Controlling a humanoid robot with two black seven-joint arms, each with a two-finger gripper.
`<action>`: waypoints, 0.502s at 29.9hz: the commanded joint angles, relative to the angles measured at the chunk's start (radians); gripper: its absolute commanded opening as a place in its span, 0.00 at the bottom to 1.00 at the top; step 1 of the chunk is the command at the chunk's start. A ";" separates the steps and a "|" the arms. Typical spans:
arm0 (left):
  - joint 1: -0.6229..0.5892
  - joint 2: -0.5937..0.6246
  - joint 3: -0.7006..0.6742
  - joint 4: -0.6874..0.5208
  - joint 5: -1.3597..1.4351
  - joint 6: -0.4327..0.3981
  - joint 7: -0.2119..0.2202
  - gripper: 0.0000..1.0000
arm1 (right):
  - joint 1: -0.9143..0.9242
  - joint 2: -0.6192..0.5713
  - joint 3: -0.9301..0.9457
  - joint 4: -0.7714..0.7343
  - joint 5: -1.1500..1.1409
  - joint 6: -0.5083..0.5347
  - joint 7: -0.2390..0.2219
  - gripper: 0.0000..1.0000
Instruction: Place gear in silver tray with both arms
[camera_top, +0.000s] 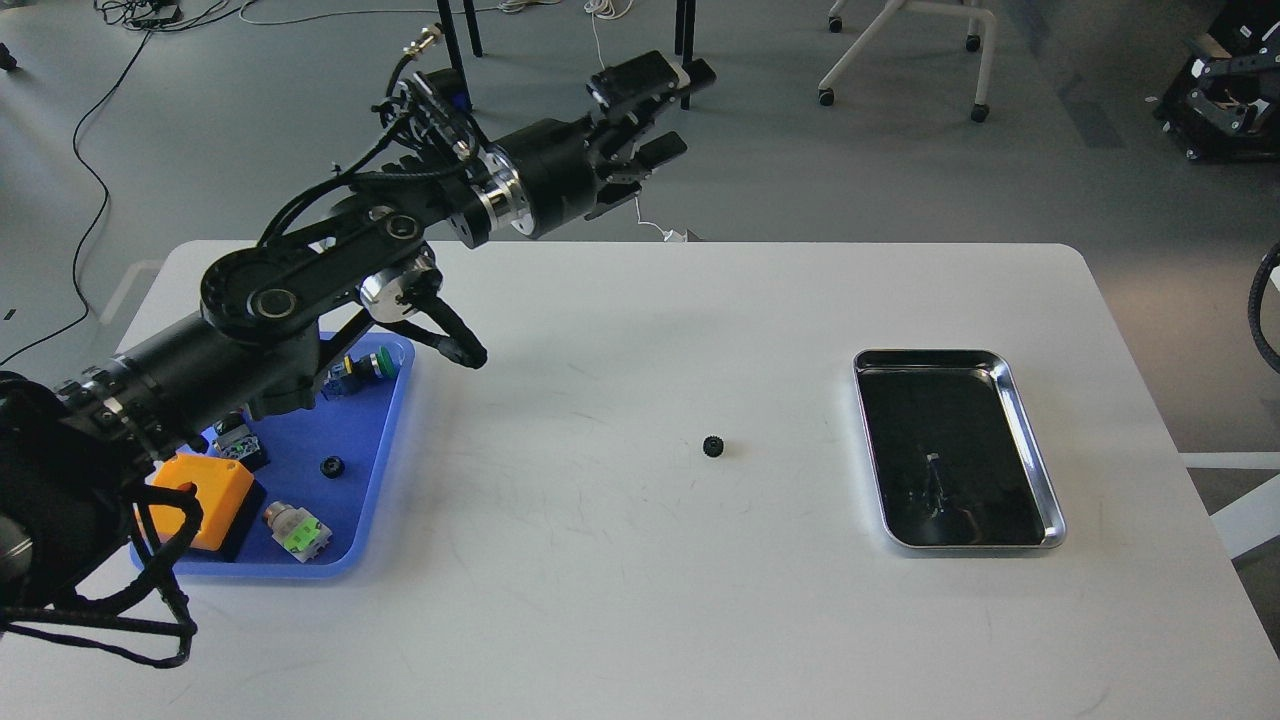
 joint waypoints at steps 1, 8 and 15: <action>0.043 0.084 -0.013 0.055 -0.328 -0.058 0.001 0.97 | 0.046 0.024 -0.018 0.100 -0.138 0.000 -0.001 1.00; 0.143 0.143 -0.105 0.106 -0.440 -0.064 -0.005 0.98 | 0.141 0.105 -0.108 0.212 -0.418 0.000 0.000 0.99; 0.223 0.176 -0.217 0.107 -0.443 -0.067 -0.008 0.98 | 0.373 0.332 -0.490 0.215 -0.514 0.000 0.005 0.99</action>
